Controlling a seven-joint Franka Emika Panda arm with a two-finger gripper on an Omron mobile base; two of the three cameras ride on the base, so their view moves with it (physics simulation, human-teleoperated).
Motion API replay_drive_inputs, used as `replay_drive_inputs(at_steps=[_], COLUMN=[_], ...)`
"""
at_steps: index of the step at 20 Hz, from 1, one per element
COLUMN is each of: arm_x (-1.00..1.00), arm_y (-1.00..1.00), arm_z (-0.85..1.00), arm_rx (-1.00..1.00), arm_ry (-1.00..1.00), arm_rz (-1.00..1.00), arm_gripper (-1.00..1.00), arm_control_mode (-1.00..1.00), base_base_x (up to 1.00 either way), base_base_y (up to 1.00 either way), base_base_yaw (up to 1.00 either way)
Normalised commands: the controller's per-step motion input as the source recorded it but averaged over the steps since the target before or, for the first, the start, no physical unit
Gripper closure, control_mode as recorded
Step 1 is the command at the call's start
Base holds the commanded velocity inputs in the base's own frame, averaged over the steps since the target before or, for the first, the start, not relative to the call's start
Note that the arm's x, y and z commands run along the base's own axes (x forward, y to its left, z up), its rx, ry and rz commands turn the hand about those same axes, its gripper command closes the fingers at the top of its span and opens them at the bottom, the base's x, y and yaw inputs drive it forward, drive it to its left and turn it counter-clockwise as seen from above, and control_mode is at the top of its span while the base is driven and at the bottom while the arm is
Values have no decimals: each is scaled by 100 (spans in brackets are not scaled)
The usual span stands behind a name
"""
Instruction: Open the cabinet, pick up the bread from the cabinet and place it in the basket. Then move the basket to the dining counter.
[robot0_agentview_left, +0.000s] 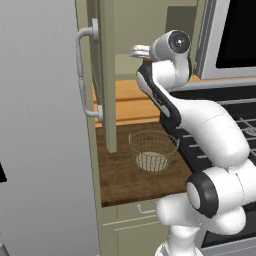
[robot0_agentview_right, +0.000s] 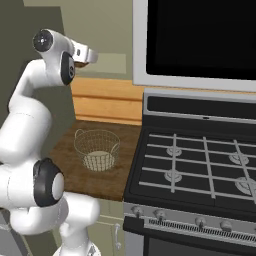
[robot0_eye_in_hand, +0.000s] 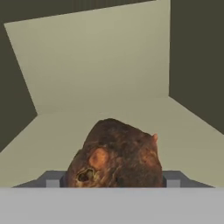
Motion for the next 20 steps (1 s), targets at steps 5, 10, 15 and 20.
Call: replay_drive_inputs(at_steps=[5, 10, 15, 20], arm_x=[-100, -100, -100, -100], arm_y=[-22, -37, -37, -14], arm_z=[0, 0, 0, -12], arm_rx=[0, 0, 0, -2], arm_ry=[5, 21, 23, 23], arm_rz=[1, 5, 6, 4], arm_gripper=[100, 100, 100, 100], arm_control_mode=[-100, -100, -100, -100], base_base_x=[0, 0, 0, 0], base_base_y=[0, 0, 0, 0], base_base_yaw=[0, 0, 0, 0])
